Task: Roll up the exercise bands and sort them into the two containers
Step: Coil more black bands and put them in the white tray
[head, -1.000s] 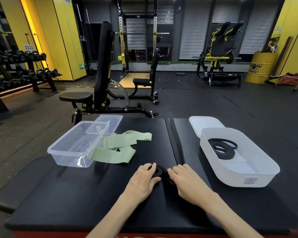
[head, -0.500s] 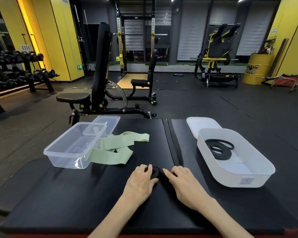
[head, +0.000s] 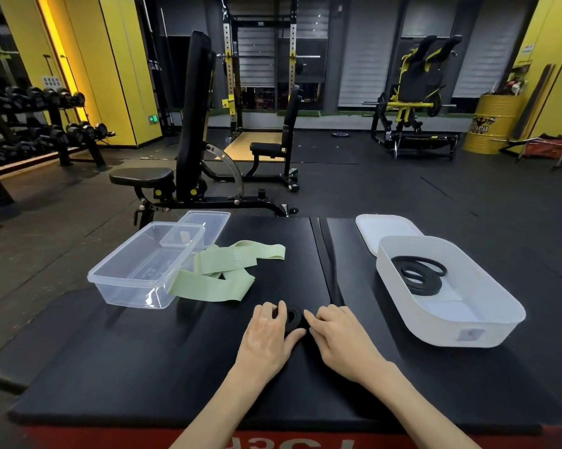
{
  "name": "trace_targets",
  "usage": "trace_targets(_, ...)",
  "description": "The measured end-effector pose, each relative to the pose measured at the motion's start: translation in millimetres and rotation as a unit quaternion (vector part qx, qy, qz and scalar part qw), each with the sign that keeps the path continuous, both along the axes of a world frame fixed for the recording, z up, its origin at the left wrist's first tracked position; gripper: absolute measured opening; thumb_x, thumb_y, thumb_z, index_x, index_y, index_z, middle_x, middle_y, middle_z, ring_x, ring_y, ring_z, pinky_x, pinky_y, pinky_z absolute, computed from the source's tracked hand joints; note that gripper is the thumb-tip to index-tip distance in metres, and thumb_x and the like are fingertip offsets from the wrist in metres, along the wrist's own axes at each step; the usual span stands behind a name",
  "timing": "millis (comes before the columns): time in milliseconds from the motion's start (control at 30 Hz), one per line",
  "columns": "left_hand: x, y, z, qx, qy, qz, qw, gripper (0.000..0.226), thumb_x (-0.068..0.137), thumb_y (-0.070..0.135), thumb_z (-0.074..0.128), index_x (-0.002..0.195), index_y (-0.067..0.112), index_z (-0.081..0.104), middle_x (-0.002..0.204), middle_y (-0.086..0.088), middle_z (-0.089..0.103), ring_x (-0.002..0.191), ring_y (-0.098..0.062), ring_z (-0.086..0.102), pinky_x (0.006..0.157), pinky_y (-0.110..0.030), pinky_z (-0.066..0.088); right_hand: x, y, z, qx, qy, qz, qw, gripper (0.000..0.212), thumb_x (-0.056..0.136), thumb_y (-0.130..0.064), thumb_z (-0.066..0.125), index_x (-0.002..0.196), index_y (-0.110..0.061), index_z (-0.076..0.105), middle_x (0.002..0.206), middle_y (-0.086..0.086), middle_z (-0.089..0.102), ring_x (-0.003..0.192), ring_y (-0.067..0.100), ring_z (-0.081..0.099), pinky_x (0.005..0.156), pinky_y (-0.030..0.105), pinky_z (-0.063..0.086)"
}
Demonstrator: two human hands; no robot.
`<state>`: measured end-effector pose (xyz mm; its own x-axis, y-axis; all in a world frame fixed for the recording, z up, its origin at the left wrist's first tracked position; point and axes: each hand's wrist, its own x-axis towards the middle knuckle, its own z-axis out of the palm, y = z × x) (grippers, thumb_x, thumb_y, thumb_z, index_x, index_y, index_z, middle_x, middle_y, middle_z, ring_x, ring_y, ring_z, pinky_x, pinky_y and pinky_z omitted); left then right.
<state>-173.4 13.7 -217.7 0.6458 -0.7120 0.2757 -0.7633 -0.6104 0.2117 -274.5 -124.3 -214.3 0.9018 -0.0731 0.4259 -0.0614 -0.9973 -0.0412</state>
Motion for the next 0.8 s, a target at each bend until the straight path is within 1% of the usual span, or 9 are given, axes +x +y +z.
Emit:
trace_targets(100,4.1,12.8,1.1,-0.001,0.010,-0.085,0.996,0.065,0.097,0.044,0.031,0.150,0.008,0.018,0.138,-0.004,0.034,0.118,-0.016,0.033,0.103,-0.021,0.030,-5.9,-3.3,-1.2,0.023,0.000,0.024,0.999,0.037,0.084,-0.016,0.055,0.121,-0.015,0.059,0.085,-0.005,0.051,0.076,0.016,0.051,0.071,0.025,0.045)
trace_targets(167,12.2,17.6,8.4,0.036,0.031,-0.135,0.990,0.060,0.100,0.034,0.031,0.150,0.007,0.014,0.144,-0.004,0.025,0.119,-0.018,0.031,0.107,-0.025,0.027,-8.9,-6.7,-0.4,0.021,0.008,0.031,0.999,0.040,0.085,-0.014,0.055,0.125,-0.016,0.055,0.090,-0.003,0.051,0.080,0.017,0.050,0.075,0.026,0.044)
trace_targets(233,23.7,17.0,16.7,0.090,0.041,-0.168,0.981,0.059,0.101,0.033,0.033,0.150,0.007,0.013,0.151,-0.004,0.013,0.121,-0.022,0.031,0.110,-0.031,0.026,-10.8,-10.3,0.2,0.008,0.026,0.032,0.999,0.044,0.085,-0.013,0.052,0.129,-0.018,0.052,0.091,-0.003,0.050,0.081,0.017,0.049,0.077,0.026,0.043)
trace_targets(333,37.8,11.1,21.7,0.134,0.053,-0.199,0.969,0.065,0.100,0.031,0.042,0.152,0.018,0.005,0.159,0.003,-0.001,0.118,-0.025,0.034,0.111,-0.034,0.025,-10.2,-13.3,1.0,-0.013,0.040,0.036,0.998,0.055,0.077,-0.006,0.056,0.130,-0.017,0.050,0.087,-0.005,0.047,0.078,0.015,0.047,0.074,0.024,0.043)
trace_targets(367,40.3,9.6,21.9,0.136,0.055,-0.209,0.967,0.068,0.099,0.029,0.045,0.152,0.023,0.004,0.159,0.008,-0.001,0.113,-0.025,0.036,0.110,-0.033,0.026,-9.2,-13.5,1.0,-0.016,0.042,0.040,0.998,0.057,0.073,-0.004,0.056,0.129,-0.015,0.051,0.086,-0.005,0.047,0.077,0.015,0.046,0.074,0.024,0.044)
trace_targets(433,43.1,7.9,22.2,0.134,0.054,-0.227,0.963,0.066,0.098,0.027,0.048,0.152,0.028,0.010,0.158,0.014,0.006,0.104,-0.024,0.038,0.107,-0.031,0.028,-6.7,-14.0,0.4,-0.015,0.046,0.048,0.998,0.059,0.071,0.000,0.053,0.129,-0.011,0.051,0.086,-0.003,0.048,0.077,0.017,0.047,0.073,0.027,0.047)
trace_targets(533,44.6,9.2,19.9,0.104,0.048,-0.232,0.966,0.059,0.097,0.030,0.050,0.150,0.027,0.024,0.154,0.012,0.023,0.103,-0.023,0.041,0.105,-0.027,0.029,-5.1,-13.9,-4.0,-0.006,0.047,0.055,0.997,0.058,0.075,0.002,0.051,0.132,-0.008,0.048,0.093,-0.001,0.050,0.084,0.018,0.047,0.079,0.028,0.047)
trace_targets(633,42.6,11.0,14.8,0.079,0.034,-0.227,0.970,0.058,0.097,0.032,0.050,0.149,0.027,0.026,0.151,0.009,0.027,0.101,-0.018,0.038,0.104,-0.024,0.029,-4.5,-14.0,-6.6,0.004,0.048,0.061,0.997,0.057,0.080,0.002,0.048,0.136,-0.006,0.043,0.102,0.001,0.051,0.095,0.019,0.048,0.087,0.025,0.043)
trace_targets(800,38.9,14.1,8.9,0.029,0.050,-0.166,0.984,0.062,0.095,0.047,0.047,0.149,0.022,0.028,0.143,0.002,0.030,0.129,-0.016,0.036,0.108,-0.031,0.033,2.5,-14.7,-9.1,0.012,0.038,0.047,0.998,0.059,0.080,0.002,0.051,0.137,-0.011,0.044,0.106,0.001,0.052,0.100,0.020,0.050,0.084,0.023,0.044)
